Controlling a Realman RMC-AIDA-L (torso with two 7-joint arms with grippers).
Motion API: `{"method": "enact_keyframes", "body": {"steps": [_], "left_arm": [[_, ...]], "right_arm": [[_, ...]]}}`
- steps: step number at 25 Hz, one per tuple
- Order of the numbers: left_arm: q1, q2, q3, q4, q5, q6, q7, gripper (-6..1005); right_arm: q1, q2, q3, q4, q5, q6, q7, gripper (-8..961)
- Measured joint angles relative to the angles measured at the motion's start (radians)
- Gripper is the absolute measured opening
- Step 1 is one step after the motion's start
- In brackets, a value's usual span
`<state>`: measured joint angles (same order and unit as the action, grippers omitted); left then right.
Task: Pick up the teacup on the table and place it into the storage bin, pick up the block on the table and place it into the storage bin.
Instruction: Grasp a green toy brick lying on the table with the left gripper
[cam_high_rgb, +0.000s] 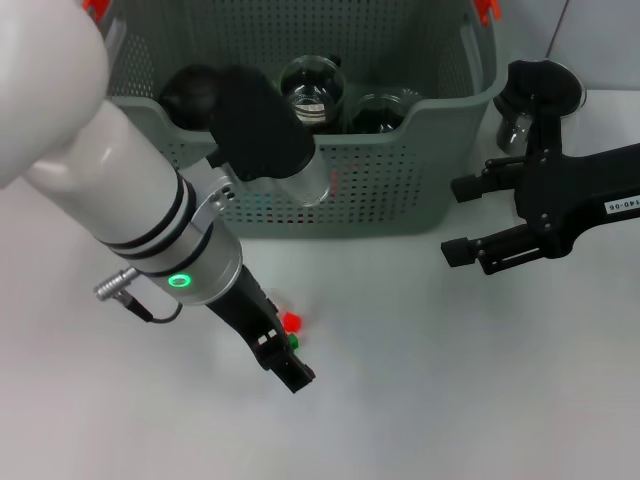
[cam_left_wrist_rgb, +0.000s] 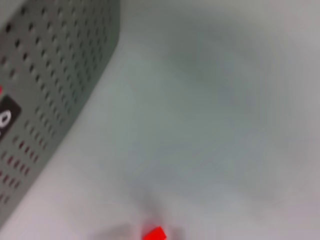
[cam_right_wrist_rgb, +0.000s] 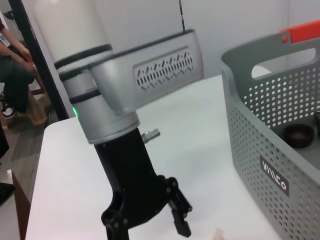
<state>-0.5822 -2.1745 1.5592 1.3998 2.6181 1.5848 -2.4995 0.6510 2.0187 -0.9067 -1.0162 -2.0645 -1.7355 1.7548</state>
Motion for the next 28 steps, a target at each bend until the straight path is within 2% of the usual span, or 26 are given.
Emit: {"method": "enact_keyframes", "body": {"steps": [12, 20, 28], "left_arm": [[-0.023, -0.001, 0.037, -0.085, 0.002, -0.048, -0.069, 933], [-0.046, 0.001, 0.075, -0.106, 0.037, -0.068, -0.126, 893], [-0.092, 0.001, 0.095, -0.189, 0.057, -0.117, -0.143, 852]], "right_arm": [[0.006, -0.002, 0.003, -0.001, 0.000, -0.001, 0.000, 923], [0.006, -0.003, 0.004, -0.003, 0.000, 0.000, 0.000, 922], [0.005, -0.003, 0.004, -0.002, 0.000, 0.001, -0.008, 922]]}}
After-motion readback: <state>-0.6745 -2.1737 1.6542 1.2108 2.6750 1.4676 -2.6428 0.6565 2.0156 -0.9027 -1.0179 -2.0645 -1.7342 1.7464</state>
